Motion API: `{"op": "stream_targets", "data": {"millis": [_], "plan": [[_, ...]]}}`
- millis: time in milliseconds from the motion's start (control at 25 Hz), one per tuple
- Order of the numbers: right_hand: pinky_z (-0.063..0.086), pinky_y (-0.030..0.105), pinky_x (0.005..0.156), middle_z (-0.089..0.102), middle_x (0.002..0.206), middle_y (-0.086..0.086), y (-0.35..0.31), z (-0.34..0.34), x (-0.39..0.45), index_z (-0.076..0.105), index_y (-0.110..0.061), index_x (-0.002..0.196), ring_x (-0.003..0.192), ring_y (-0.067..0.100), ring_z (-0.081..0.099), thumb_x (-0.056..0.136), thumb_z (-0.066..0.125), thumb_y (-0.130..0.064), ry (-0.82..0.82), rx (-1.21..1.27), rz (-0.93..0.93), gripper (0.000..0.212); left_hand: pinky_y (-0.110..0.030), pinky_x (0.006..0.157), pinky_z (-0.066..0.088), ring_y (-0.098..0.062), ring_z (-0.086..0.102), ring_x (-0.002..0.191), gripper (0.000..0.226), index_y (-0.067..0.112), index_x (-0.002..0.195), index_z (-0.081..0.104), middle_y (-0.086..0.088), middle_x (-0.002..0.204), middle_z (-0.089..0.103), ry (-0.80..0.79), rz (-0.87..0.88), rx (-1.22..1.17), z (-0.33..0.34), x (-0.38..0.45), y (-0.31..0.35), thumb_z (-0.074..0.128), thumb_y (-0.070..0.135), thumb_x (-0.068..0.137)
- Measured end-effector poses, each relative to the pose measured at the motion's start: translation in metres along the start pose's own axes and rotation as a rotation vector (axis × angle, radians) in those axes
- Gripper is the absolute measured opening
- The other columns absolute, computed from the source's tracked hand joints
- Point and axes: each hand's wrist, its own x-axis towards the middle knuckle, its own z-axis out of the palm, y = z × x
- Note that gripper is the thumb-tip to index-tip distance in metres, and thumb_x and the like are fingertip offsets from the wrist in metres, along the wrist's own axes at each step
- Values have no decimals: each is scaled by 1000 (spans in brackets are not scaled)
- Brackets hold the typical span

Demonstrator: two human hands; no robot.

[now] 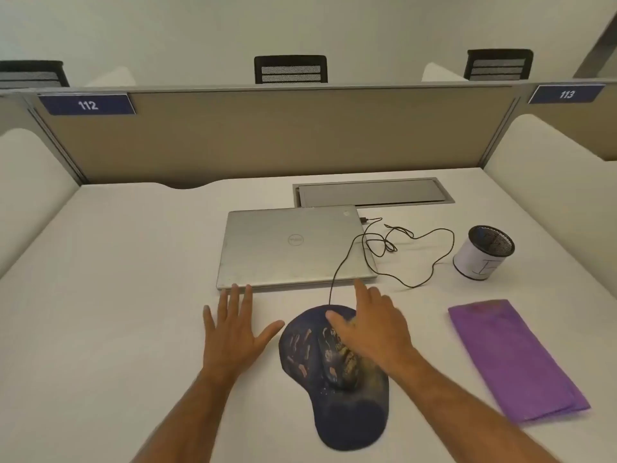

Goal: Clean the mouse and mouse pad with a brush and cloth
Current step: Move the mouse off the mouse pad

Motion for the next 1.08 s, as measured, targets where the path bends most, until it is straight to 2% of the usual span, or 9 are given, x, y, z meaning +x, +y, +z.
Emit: {"op": "stream_targets", "data": {"millis": [120,320,480,840,1080], "plan": [[48,38,92,41,141,6,-10,14,-14,14,-19,147,122,27,48,72,44,-78,-118,21,18,99,-56,122,1,-25,-1,154,115,25,161,6,-4,168,3,-2,-68,26,0,-12,-26,-5,96,71],[46,38,98,28,152,10,-14,35,-21,0,-17,149,130,29,43,69,52,-73,-223,58,69,112,-52,123,0,-21,0,154,115,28,160,12,0,168,6,23,-128,2,-5,-24,-59,-7,96,70],[46,37,99,29,153,8,-18,46,-27,-6,-14,149,131,28,43,69,55,-68,-215,51,62,114,-53,122,1,-20,2,154,108,36,159,16,0,168,8,21,-154,9,-8,-28,-69,-5,95,71],[51,34,90,40,145,9,-35,33,-22,-10,-13,148,121,25,52,73,57,-60,-140,52,54,111,-51,122,-2,-18,0,154,96,38,158,17,2,168,8,23,-168,0,-8,-28,-70,4,90,79],[52,36,81,46,133,12,-90,26,-14,-9,-11,148,110,29,56,70,55,-60,-139,52,-27,112,-52,122,-4,-17,-1,154,83,40,159,12,3,168,5,13,-164,5,-8,-29,-71,-6,71,84]]}}
